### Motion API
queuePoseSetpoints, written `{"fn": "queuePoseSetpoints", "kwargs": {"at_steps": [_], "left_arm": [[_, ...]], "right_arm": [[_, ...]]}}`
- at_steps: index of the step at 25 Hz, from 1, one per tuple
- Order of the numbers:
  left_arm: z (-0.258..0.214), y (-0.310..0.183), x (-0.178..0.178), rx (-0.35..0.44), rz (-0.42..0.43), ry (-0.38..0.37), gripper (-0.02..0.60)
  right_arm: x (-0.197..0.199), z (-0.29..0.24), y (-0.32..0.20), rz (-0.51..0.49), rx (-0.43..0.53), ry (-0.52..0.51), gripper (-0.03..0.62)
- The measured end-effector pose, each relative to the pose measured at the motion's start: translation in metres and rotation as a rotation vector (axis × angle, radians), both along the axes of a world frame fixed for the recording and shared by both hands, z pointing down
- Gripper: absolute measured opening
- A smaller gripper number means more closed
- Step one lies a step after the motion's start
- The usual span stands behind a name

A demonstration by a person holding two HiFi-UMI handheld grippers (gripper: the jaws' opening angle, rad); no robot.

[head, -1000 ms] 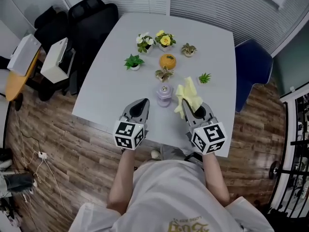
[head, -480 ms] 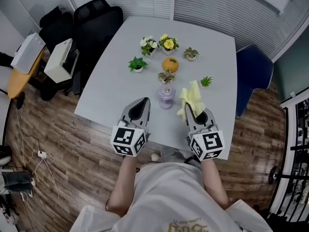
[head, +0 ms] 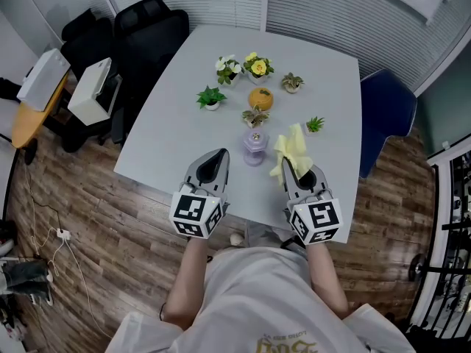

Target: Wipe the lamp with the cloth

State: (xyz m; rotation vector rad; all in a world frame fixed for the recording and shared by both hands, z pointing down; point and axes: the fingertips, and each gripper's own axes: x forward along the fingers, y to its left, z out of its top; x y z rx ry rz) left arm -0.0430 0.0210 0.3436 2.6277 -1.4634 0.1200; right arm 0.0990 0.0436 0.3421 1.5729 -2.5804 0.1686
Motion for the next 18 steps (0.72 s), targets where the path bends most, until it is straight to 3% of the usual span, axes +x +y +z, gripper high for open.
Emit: {"fn": "queuePoseSetpoints", "kwargs": {"at_steps": [18], "left_arm": [[-0.0015,-0.0029,-0.0063,0.006,0.008,0.023,0.003]], "right_arm": [[-0.0055,0.0041,-0.0027,-0.001,-0.014,0.005,0.046]]}}
